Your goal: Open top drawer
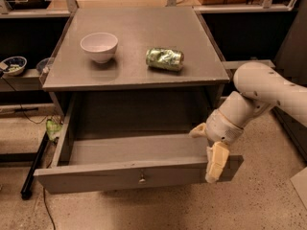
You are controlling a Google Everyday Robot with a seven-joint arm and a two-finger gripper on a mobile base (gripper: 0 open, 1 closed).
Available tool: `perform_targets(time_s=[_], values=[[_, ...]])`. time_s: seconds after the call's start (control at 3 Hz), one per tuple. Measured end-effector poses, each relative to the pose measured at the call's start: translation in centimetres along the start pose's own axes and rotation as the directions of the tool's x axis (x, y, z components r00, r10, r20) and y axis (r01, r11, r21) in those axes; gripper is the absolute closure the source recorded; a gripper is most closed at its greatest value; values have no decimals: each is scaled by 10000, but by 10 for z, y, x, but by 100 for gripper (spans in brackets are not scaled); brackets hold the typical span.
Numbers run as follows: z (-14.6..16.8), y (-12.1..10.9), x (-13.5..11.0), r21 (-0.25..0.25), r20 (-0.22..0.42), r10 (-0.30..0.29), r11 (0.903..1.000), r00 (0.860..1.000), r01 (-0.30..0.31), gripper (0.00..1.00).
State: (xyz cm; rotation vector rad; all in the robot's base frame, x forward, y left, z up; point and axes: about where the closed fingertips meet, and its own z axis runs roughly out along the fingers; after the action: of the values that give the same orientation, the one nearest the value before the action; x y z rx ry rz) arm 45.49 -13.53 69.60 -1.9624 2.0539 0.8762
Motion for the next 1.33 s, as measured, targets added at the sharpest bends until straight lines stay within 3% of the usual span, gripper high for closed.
perform_targets(time_s=[0.33, 1.33], values=[[0, -1, 0, 18, 0, 8, 10000, 10000, -8, 0], [30, 19, 6, -1186, 440, -234, 9925, 9988, 284, 0]])
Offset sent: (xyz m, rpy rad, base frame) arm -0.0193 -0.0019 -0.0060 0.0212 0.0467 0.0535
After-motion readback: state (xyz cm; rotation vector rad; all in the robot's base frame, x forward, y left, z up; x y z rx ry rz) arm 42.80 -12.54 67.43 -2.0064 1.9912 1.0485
